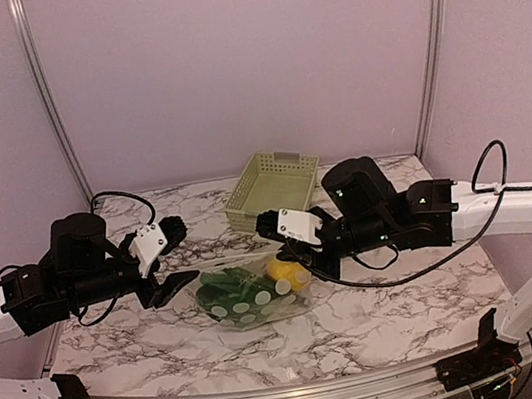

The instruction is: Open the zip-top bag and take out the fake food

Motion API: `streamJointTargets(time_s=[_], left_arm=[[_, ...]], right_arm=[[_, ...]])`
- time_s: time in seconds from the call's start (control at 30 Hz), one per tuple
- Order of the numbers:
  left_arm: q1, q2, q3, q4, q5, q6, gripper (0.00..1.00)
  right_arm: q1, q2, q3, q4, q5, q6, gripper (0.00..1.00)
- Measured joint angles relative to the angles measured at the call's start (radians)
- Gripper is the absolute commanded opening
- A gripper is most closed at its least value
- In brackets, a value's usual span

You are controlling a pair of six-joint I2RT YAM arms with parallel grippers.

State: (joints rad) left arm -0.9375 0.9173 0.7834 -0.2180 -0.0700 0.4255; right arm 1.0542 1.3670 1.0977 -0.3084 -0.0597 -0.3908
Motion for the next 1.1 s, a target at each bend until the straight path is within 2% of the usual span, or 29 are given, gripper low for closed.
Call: streamJointTargets(time_s=[0.1, 0.23, 0.47, 0.7, 0.97, 1.03, 1.1], left_arm=[[-0.018, 0.029, 0.042, -0.01, 0.022, 0.003, 0.66], [-0.025, 0.045, 0.076, -0.012, 0.062, 0.005, 0.59], [-0.025, 0.116, 0.137, -0.021, 0.097, 0.012, 0.52], [-0.025, 0.203, 0.169, -0.036, 0.122, 0.027, 0.49], [-0.032, 0.278, 0.186, -0.05, 0.129, 0.05, 0.36], [-0.04, 0.306, 0.197, -0.05, 0.127, 0.056, 0.31], [-0.051, 0.323, 0.202, -0.049, 0.122, 0.054, 0.21]], right_arm=[[0.014, 0.008, 0.0, 0.0, -0.002, -0.008, 0.0], [0.022, 0.008, 0.0, 0.0, -0.005, -0.017, 0.0], [0.024, 0.008, 0.0, -0.001, -0.01, -0.03, 0.0], [0.024, 0.008, 0.0, -0.002, -0.01, -0.033, 0.0], [0.024, 0.008, 0.0, -0.001, -0.009, -0.033, 0.0], [0.024, 0.008, 0.0, 0.001, -0.009, -0.034, 0.0], [0.024, 0.008, 0.0, 0.003, -0.007, -0.034, 0.0]])
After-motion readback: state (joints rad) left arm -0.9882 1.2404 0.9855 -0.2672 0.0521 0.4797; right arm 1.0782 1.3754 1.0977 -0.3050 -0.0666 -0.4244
